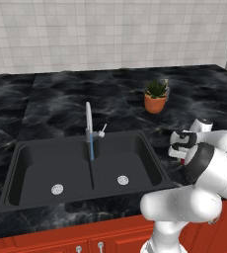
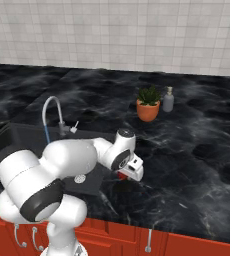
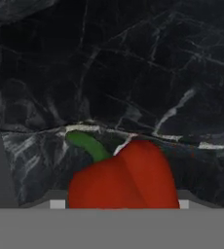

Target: Turn on the sink faucet. Then move the bell pepper from the counter to the sink. Turn off the sink. Move the vegetable from the sink to the pot next to the stove. Finally move the pot to the front right burner.

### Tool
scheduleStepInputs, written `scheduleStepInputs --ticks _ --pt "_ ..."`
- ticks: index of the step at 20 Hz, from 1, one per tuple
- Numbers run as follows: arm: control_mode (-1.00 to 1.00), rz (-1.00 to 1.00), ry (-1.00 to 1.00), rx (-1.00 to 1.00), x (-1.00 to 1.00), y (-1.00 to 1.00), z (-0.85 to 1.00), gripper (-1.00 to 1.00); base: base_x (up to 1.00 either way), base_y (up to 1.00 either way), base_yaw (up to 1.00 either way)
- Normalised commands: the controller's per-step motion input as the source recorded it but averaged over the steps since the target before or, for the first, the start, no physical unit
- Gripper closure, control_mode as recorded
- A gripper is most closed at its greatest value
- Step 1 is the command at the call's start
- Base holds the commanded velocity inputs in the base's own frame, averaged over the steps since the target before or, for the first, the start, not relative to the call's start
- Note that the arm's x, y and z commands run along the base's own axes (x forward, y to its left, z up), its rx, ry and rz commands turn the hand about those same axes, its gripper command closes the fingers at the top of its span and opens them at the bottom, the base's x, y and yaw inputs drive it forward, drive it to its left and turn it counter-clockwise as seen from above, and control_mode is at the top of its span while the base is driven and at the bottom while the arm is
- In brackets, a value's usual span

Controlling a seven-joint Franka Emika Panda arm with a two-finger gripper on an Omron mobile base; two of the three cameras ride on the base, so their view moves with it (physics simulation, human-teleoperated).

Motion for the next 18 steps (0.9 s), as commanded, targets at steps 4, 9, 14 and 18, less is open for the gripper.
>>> scheduleStepInputs --ticks 4,9,14,18 --pt "-1.0 0.11 0.01 0.0 0.52 1.0 0.0 1.0 0.0 0.0 0.0" --pt "-1.0 0.1 0.02 0.0 0.55 1.0 0.0 1.0 0.0 0.0 0.0" --pt "-1.0 0.15 0.06 0.0 0.51 0.96 0.0 1.0 0.0 0.0 0.0" --pt "-1.0 0.18 0.05 0.0 0.39 0.8 -0.05 1.0 0.0 0.0 0.0"
